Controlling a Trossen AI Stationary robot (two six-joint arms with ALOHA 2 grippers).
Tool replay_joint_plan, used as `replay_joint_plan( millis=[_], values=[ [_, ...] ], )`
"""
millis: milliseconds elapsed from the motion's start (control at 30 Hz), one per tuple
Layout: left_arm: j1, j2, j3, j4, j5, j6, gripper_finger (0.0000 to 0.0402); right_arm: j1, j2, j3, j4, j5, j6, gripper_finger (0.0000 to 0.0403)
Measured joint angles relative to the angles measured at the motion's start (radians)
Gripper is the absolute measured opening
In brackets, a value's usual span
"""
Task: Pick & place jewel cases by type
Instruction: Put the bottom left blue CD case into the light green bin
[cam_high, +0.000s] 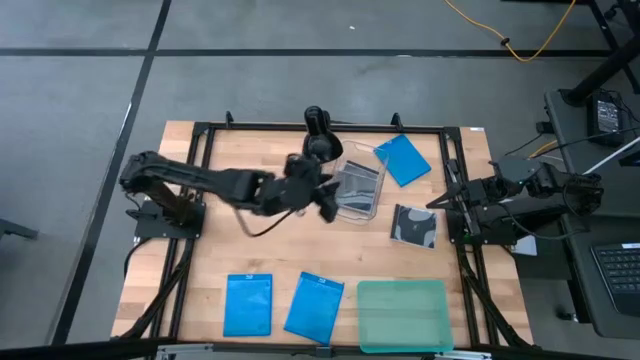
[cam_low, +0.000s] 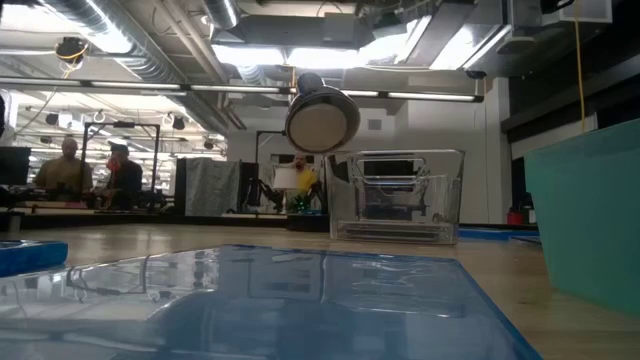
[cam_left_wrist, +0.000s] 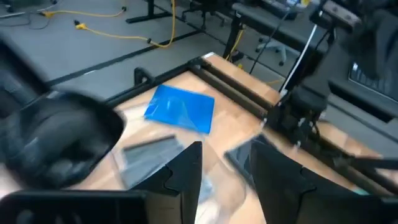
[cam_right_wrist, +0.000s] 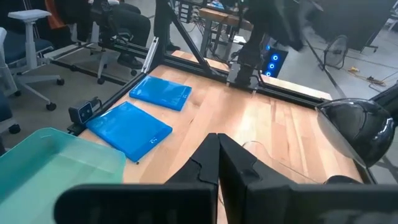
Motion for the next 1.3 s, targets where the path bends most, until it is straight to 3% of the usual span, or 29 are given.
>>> replay_joint_plan(
  millis=[167, 400, 633, 867, 1067, 1300],
  values=[
    [-0.114, -0.039, 0.000, -0.198, -0.063, -0.191, 0.0102, 0.000, 0.020, 0.000, 0.015, 0.003, -0.053, 0.0006],
    [-0.246, -0.005, -0.001, -0.368, -0.048, -0.436, 0.0056, 0.000, 0.104, 0.000, 0.036, 0.003, -0.116, 0.0006],
    [-0.395, 0.084, -0.004, -0.532, 0.151, -0.584, 0.0005, 0.002, 0.274, 0.000, 0.089, -0.005, -0.101, 0.0006],
    [-0.574, 0.201, -0.093, -0.548, 0.441, -0.790, 0.0001, 0.002, 0.426, 0.000, 0.298, -0.053, -0.100, 0.0006],
    [-0.702, 0.265, -0.126, -0.544, 0.547, -0.933, 0.0001, 0.002, 0.521, 0.000, 0.484, -0.059, -0.083, 0.0006],
    [-0.762, 0.358, -0.127, -0.527, 0.595, -0.938, 0.0001, 0.024, 0.625, 0.000, 0.626, -0.059, -0.017, 0.0006]
  ],
)
